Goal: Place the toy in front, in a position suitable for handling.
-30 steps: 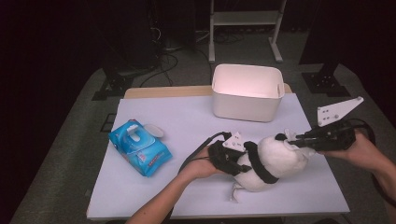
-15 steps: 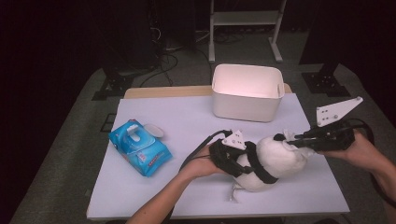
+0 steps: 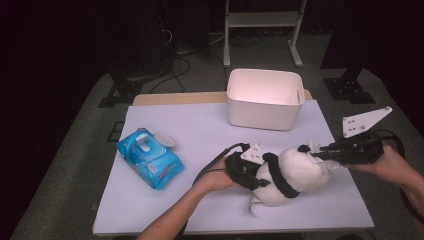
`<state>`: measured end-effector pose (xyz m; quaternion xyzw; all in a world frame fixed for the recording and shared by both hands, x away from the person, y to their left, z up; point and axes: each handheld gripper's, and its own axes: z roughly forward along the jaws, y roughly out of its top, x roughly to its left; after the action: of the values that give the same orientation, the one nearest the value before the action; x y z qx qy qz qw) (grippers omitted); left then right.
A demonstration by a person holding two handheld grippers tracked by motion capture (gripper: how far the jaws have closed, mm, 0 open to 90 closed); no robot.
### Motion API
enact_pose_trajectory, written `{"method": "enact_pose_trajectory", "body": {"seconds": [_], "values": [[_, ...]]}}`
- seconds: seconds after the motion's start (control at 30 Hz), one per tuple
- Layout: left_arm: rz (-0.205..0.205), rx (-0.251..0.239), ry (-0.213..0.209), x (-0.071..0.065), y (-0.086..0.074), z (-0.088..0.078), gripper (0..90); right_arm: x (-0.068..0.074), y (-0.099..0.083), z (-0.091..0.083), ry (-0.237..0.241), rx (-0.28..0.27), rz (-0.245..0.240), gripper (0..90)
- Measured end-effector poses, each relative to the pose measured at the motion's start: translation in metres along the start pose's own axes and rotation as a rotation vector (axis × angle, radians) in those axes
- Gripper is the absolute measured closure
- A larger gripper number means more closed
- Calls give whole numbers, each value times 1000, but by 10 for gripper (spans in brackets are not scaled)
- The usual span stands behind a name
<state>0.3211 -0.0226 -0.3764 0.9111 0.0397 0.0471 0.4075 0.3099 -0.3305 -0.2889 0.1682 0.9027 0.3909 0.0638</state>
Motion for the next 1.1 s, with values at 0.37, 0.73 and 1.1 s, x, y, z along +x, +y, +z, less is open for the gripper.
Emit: {"method": "enact_pose_trajectory", "body": {"seconds": [0.37, 0.73, 1.1], "values": [[-3, 0, 49, 3, 2, -24, 552, -3, 8, 1, -1, -87, -10, 833], [-4, 27, 73, 0, -6, -53, 558, -4, 8, 22, 34, -66, -11, 832], [-4, 10, -12, 5, 7, -56, 549, 2, -9, 27, 63, 0, -7, 832]]}}
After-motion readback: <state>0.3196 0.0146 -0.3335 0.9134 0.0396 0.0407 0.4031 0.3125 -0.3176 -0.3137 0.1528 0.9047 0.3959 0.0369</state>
